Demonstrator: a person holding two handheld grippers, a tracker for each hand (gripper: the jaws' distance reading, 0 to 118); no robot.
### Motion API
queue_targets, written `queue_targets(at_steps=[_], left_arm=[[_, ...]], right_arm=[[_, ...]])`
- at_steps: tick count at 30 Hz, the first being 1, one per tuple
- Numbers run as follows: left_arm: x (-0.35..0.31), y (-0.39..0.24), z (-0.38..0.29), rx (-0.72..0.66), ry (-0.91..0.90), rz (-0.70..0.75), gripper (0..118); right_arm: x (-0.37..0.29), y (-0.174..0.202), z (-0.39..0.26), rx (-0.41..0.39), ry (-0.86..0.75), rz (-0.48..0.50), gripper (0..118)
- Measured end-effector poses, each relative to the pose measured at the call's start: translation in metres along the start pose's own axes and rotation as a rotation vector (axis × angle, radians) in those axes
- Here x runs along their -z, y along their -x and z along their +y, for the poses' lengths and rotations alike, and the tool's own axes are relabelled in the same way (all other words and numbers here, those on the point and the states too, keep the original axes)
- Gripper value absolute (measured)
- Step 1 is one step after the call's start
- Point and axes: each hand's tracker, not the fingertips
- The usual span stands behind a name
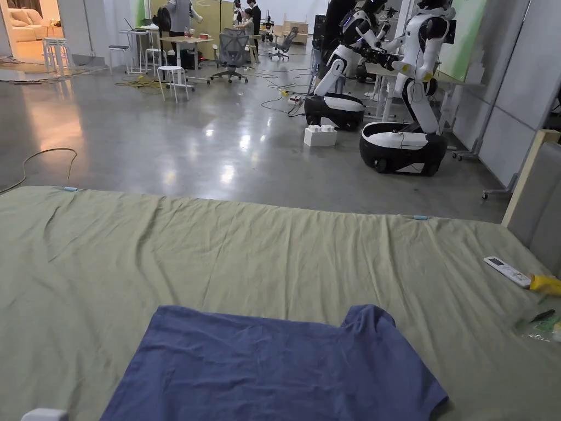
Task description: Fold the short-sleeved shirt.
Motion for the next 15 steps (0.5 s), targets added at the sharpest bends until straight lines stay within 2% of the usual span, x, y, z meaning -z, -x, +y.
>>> queue_targets(at_steps=[7,11,12,13,14,15], left_arm=[[0.013,0.005,0.025,-0.036,-0.263,0.006,55],[-0.009,-0.018,0.040,-0.033,-0.407,0.020,52],[-0.011,-0.022,0.042,-0.032,-0.430,0.015,48],[-0.014,-0.025,0.043,-0.031,-0.455,0.012,42],[-0.016,-0.029,0.046,-0.024,-0.477,0.010,29],[-0.018,-0.032,0.047,-0.023,-0.492,0.011,21]], right_arm=[[-0.016,0.017,0.034,0.028,-0.225,0.033,80],[-0.024,0.029,0.047,0.097,-0.359,0.045,77],[-0.028,0.033,0.049,0.094,-0.395,0.047,69],[-0.030,0.037,0.052,0.085,-0.430,0.044,53],[-0.033,0.041,0.055,0.067,-0.468,0.035,25],[-0.035,0.044,0.057,0.067,-0.476,0.051,12]])
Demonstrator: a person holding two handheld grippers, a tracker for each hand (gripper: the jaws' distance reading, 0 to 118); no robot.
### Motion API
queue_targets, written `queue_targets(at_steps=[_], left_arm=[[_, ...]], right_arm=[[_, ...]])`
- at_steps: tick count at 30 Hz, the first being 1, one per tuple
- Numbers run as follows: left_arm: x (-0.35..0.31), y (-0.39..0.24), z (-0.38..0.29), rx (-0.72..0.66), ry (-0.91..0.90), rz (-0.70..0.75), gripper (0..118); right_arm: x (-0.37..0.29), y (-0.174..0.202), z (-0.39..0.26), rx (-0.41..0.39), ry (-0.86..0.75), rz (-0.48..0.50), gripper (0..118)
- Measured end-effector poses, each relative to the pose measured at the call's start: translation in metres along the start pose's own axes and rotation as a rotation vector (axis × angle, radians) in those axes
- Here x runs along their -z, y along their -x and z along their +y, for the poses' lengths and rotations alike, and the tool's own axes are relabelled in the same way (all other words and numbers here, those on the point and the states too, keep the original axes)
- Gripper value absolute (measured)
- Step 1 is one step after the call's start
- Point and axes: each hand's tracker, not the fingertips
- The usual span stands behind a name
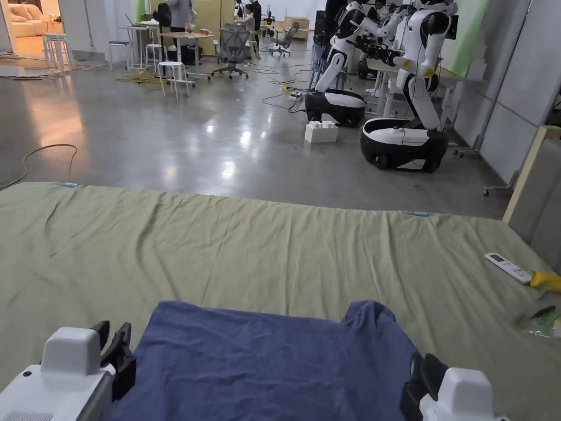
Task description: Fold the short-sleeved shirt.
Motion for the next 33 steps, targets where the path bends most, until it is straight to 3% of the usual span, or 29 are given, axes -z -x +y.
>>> queue_targets(at_steps=[4,6,8,9,16,24,30,33], left_arm=[[-0.015,-0.015,0.011,0.004,-0.065,-0.013,7],[-0.019,-0.020,0.012,0.003,-0.074,-0.010,4],[-0.022,-0.021,0.017,-0.005,-0.076,-0.020,2],[-0.022,-0.022,0.017,-0.007,-0.070,-0.027,1],[0.004,-0.004,-0.004,-0.102,0.055,-0.054,0],[0.109,0.031,-0.027,-0.194,0.291,-0.077,0],[0.231,0.048,-0.027,-0.161,0.416,-0.114,0],[0.254,0.029,-0.001,-0.137,0.496,-0.152,0]], right_arm=[[-0.004,0.008,0.008,0.037,-0.065,0.098,10],[-0.004,0.018,0.013,0.008,-0.073,0.061,1],[-0.009,0.022,0.018,-0.079,-0.193,-0.003,1],[-0.006,0.022,0.014,-0.022,-0.133,0.014,0],[0.010,0.023,0.012,-0.065,-0.116,-0.015,0],[0.041,0.022,-0.002,-0.064,-0.013,0.021,0],[0.068,0.016,-0.019,-0.065,0.053,0.034,0],[0.080,0.012,-0.028,-0.074,0.088,0.029,0]])
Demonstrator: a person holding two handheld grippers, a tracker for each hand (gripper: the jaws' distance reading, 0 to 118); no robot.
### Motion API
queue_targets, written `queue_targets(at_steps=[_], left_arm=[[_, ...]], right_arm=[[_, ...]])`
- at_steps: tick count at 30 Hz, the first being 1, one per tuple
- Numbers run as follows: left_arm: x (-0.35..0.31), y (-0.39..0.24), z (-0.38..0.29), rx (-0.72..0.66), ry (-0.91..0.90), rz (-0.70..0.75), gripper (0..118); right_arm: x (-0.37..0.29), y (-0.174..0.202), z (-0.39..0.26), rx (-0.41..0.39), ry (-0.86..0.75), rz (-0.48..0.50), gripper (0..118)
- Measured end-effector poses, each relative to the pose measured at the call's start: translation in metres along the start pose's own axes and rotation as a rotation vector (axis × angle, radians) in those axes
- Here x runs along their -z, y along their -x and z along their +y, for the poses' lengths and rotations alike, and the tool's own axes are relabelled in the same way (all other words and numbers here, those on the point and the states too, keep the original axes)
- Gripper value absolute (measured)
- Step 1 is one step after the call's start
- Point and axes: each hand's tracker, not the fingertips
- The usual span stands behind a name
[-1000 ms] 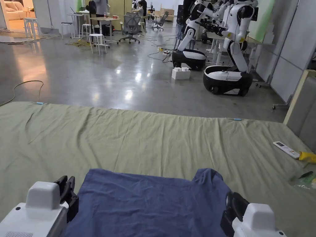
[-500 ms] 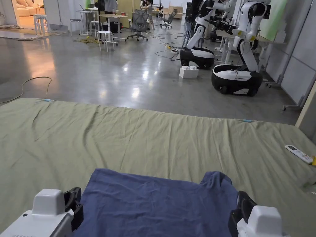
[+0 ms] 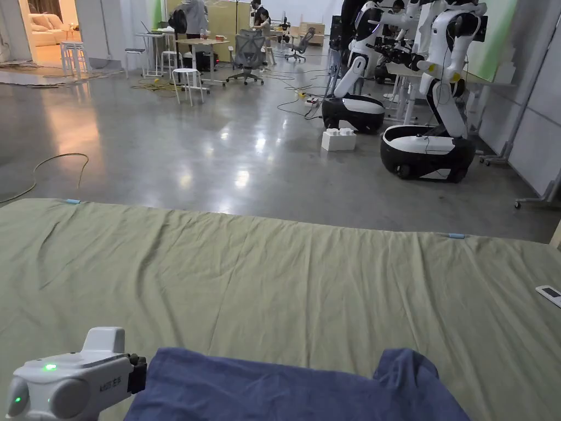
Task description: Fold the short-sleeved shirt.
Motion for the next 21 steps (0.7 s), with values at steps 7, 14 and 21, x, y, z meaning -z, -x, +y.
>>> queue_targets(at_steps=[7,14,21], left_arm=[[0.087,0.009,0.031,-0.116,0.160,-0.024,62],[0.128,0.016,0.025,-0.130,0.270,0.026,70],[0.177,-0.009,0.018,0.048,0.272,0.127,67]], right_arm=[[0.021,-0.014,-0.024,-0.006,0.094,-0.018,0],[0.028,-0.031,-0.042,0.004,0.155,-0.056,0],[0.035,-0.041,-0.053,0.011,0.193,-0.075,0]])
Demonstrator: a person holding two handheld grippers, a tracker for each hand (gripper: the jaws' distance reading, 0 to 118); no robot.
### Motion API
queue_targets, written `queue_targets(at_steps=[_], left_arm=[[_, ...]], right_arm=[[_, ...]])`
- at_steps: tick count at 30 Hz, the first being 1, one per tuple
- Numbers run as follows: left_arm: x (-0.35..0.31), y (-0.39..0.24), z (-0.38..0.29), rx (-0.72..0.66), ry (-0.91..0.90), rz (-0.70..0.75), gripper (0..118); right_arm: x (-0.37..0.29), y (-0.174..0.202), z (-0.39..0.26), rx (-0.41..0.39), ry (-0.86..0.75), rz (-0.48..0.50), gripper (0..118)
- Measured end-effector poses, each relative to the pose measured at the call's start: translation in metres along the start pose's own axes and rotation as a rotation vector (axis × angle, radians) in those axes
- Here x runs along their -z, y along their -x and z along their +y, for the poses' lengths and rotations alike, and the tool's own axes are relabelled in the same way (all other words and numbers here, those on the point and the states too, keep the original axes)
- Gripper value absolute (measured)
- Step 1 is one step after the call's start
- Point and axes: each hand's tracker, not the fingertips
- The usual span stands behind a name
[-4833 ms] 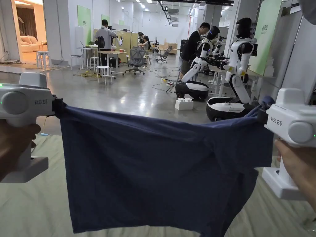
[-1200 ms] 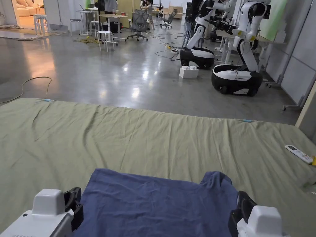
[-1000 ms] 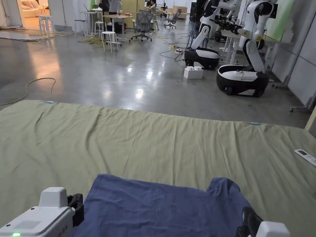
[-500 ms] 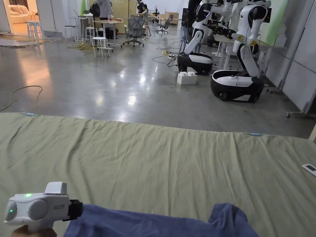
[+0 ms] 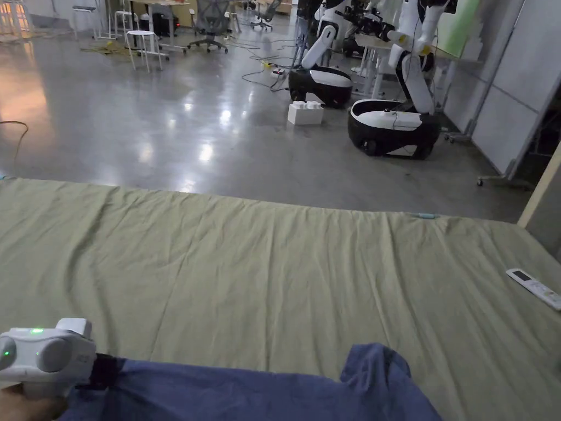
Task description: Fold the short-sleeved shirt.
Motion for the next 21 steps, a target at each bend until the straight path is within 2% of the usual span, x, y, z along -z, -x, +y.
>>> queue_targets(at_steps=[2,4,5,6,7,10,12,18,21], left_arm=[[0.032,0.024,0.000,0.044,-0.010,0.011,56],[0.038,0.027,-0.002,0.036,-0.022,-0.011,33],[0.003,0.006,-0.006,0.053,-0.051,0.008,16],[-0.013,-0.006,-0.010,0.054,-0.049,-0.008,10],[-0.018,-0.011,-0.014,0.061,-0.047,-0.009,9],[-0.037,-0.017,-0.014,0.113,-0.049,0.003,7],[-0.056,-0.022,-0.021,0.098,-0.068,-0.008,6],[-0.084,-0.013,-0.011,0.117,-0.146,-0.024,6],[-0.093,-0.013,-0.013,0.132,-0.164,-0.014,6]], right_arm=[[0.006,-0.003,0.001,0.010,0.016,-0.001,0],[0.015,-0.008,0.006,0.023,0.037,-0.002,1],[0.022,-0.012,0.011,0.028,0.044,-0.005,1],[0.030,-0.016,0.016,0.035,0.059,-0.011,3],[0.040,-0.021,0.023,0.043,0.076,-0.025,8],[0.081,-0.040,0.043,0.080,0.185,-0.026,43],[0.112,-0.054,0.056,0.096,0.218,-0.009,59],[0.211,-0.068,0.082,0.026,0.399,0.048,61],[0.247,-0.069,0.083,0.023,0.485,0.071,61]])
